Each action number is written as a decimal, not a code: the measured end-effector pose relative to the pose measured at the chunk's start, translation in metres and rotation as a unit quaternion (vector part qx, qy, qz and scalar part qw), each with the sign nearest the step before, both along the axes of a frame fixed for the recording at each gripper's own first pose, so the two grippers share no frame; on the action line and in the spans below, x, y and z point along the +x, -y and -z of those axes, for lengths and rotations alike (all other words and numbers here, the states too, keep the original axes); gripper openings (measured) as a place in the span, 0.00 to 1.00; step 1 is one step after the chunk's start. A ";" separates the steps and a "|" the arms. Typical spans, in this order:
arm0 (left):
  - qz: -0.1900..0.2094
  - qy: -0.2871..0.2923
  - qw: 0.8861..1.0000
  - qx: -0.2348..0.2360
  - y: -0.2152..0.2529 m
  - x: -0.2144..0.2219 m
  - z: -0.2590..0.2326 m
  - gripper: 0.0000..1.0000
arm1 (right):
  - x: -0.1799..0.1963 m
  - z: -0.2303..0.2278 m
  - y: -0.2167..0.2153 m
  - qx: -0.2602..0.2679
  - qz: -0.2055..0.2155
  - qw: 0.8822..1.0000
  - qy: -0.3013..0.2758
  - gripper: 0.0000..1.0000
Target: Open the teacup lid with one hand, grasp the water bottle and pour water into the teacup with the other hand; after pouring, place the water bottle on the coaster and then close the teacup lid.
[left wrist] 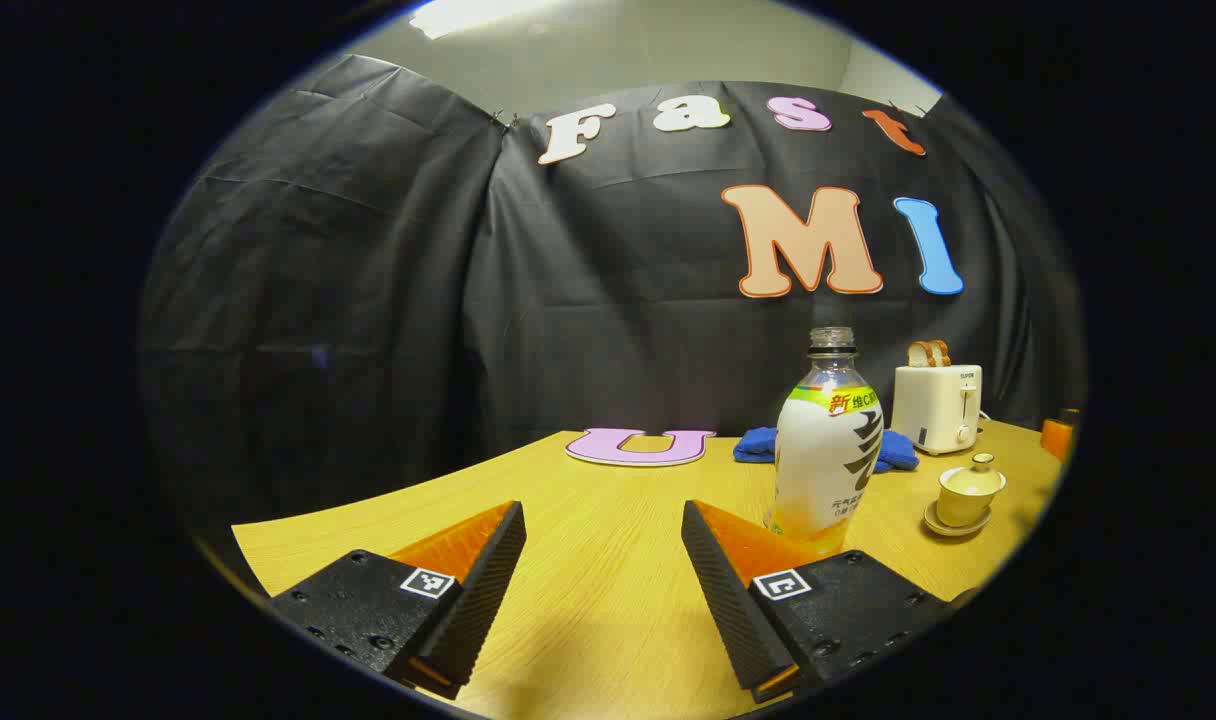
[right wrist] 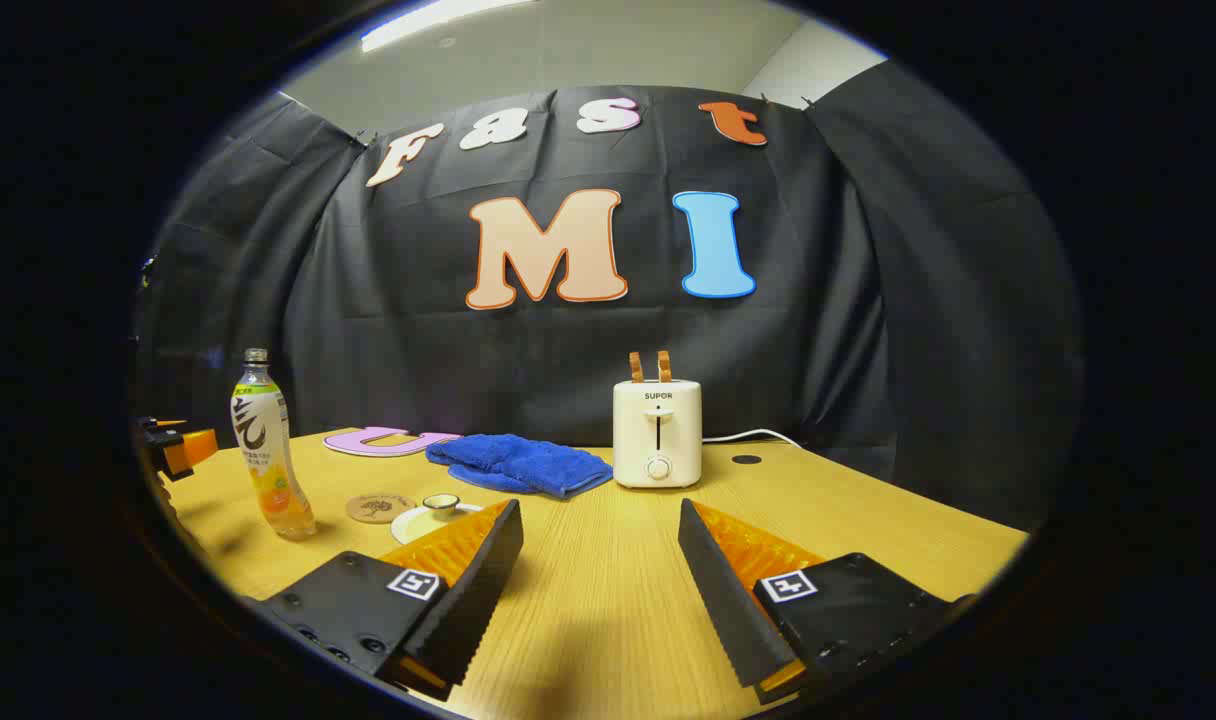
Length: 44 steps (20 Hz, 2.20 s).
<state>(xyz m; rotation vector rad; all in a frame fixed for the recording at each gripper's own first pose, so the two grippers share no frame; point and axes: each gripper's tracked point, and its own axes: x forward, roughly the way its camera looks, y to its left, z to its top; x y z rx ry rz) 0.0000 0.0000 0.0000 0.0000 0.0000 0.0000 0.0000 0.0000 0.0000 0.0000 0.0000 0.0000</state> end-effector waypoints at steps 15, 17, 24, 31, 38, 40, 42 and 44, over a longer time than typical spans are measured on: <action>0.000 0.000 1.000 0.000 0.000 0.000 0.000 0.92 | 0.000 0.000 0.001 0.000 0.000 1.000 0.000 0.99; -0.001 0.000 1.000 0.000 0.000 -0.001 0.000 0.92 | 0.000 0.000 0.000 0.000 0.000 1.000 0.000 0.99; -0.001 0.000 1.000 -0.001 0.001 -0.001 0.000 0.92 | 0.001 0.000 -0.007 0.000 -0.018 1.000 -0.001 0.94; 0.000 0.000 1.000 0.000 0.001 -0.002 0.000 0.92 | -0.001 0.001 -0.035 0.003 -0.088 0.996 -0.004 0.94; 0.000 0.000 1.000 -0.001 0.001 -0.002 0.000 0.92 | 0.009 0.004 -0.066 0.006 -0.153 0.988 -0.010 0.99; 0.000 0.001 1.000 -0.001 0.001 -0.002 0.000 0.92 | 0.014 0.005 -0.073 0.006 -0.159 0.987 -0.010 0.97; 0.000 0.001 1.000 -0.001 0.001 -0.002 0.000 0.92 | 0.019 0.006 -0.080 0.006 -0.164 0.986 -0.011 0.94; 0.000 0.001 1.000 -0.001 0.001 -0.002 0.000 0.92 | 0.024 0.007 -0.088 0.006 -0.170 0.985 -0.014 0.99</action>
